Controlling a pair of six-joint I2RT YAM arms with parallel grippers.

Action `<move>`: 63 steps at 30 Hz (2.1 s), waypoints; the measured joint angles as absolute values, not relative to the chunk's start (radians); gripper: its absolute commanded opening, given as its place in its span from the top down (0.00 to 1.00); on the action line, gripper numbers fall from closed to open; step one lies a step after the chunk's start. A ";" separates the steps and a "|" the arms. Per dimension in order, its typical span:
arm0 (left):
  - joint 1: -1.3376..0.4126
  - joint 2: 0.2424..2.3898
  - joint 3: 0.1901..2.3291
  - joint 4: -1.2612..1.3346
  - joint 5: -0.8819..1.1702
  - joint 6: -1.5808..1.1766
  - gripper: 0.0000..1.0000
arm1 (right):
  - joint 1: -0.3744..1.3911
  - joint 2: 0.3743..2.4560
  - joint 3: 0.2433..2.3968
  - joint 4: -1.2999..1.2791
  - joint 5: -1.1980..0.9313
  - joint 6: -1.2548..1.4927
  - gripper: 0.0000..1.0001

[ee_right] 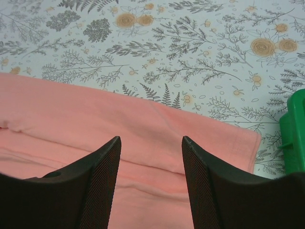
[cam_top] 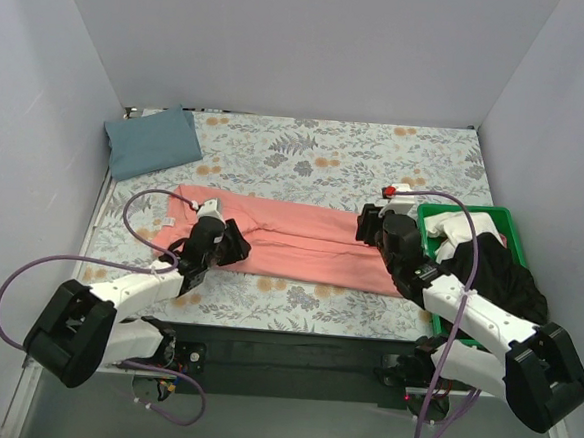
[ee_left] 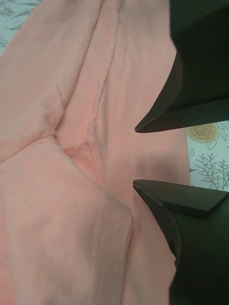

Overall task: Fold and stack the t-shirts
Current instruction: Fold the tshirt

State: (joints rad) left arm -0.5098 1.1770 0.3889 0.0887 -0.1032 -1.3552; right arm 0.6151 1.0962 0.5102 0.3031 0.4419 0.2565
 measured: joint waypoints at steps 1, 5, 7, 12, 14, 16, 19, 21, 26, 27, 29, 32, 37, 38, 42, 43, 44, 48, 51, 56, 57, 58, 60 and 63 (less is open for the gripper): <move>-0.511 1.178 0.398 0.096 -0.120 -1.350 0.57 | 0.615 1.084 0.509 0.302 0.442 0.255 0.39; -0.513 1.197 0.438 0.114 -0.179 -1.330 0.57 | 0.614 1.055 0.509 0.303 0.443 0.250 0.39; -0.513 1.217 0.459 0.114 -0.214 -1.321 0.56 | 0.611 1.051 0.509 0.303 0.443 0.247 0.39; -0.513 1.246 0.474 0.109 -0.267 -1.309 0.56 | 0.610 1.040 0.509 0.297 0.442 0.237 0.39; -0.513 1.246 0.474 0.109 -0.272 -1.305 0.56 | 0.609 1.025 0.508 0.295 0.442 0.236 0.39; -0.513 1.246 0.474 0.109 -0.275 -1.301 0.57 | 0.609 1.008 0.507 0.295 0.442 0.235 0.39; -0.513 1.243 0.474 0.106 -0.271 -1.295 0.57 | 0.609 0.992 0.505 0.295 0.443 0.234 0.39; -0.513 1.234 0.474 0.107 -0.255 -1.290 0.57 | 0.609 0.989 0.502 0.295 0.443 0.234 0.39; -0.513 1.235 0.474 0.114 -0.216 -1.289 0.57 | 0.609 0.996 0.499 0.293 0.441 0.233 0.39; -0.513 1.242 0.474 0.114 -0.215 -1.290 0.58 | 0.609 0.998 0.499 0.292 0.439 0.233 0.39; -0.513 1.261 0.474 0.114 -0.212 -1.290 0.58 | 0.609 1.000 0.499 0.292 0.438 0.233 0.39; -0.513 1.291 0.474 0.113 -0.207 -1.290 0.58 | 0.609 1.001 0.499 0.291 0.439 0.233 0.38; -0.513 1.301 0.476 0.114 -0.197 -1.289 0.58 | 0.609 0.994 0.495 0.289 0.439 0.233 0.38; -0.513 1.301 0.476 0.114 -0.194 -1.289 0.58 | 0.609 0.994 0.494 0.288 0.439 0.233 0.38; -0.516 1.301 0.476 0.119 -0.172 -1.288 0.59 | 0.609 0.994 0.494 0.288 0.439 0.233 0.38; -0.517 1.301 0.476 0.121 -0.168 -1.288 0.59 | 0.609 0.994 0.494 0.288 0.439 0.233 0.38; -0.519 1.301 0.476 0.123 -0.166 -1.287 0.58 | 0.609 0.994 0.494 0.288 0.439 0.233 0.38; -0.526 1.314 0.476 0.136 -0.159 -1.287 0.59 | 0.608 0.995 0.494 0.288 0.439 0.233 0.38; -0.527 1.334 0.476 0.134 -0.163 -1.286 0.59 | 0.608 0.995 0.494 0.288 0.439 0.233 0.38; -0.527 1.353 0.491 0.112 -0.200 -1.281 0.59 | 0.608 0.995 0.494 0.288 0.442 0.233 0.38; -0.527 1.352 0.496 0.110 -0.215 -1.279 0.59 | 0.608 0.995 0.494 0.288 0.442 0.233 0.38; -0.527 1.351 0.500 0.107 -0.225 -1.278 0.58 | 0.608 0.995 0.494 0.288 0.442 0.233 0.38; -0.527 1.349 0.509 0.105 -0.245 -1.274 0.59 | 0.608 0.995 0.494 0.288 0.442 0.233 0.38; -0.527 1.341 0.516 0.102 -0.279 -1.263 0.58 | 0.608 0.995 0.493 0.288 0.442 0.233 0.38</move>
State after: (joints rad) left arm -0.5270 1.3415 0.5163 0.1024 -0.2794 -1.2629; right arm 0.6079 0.9947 0.4934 0.2878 0.4419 0.2325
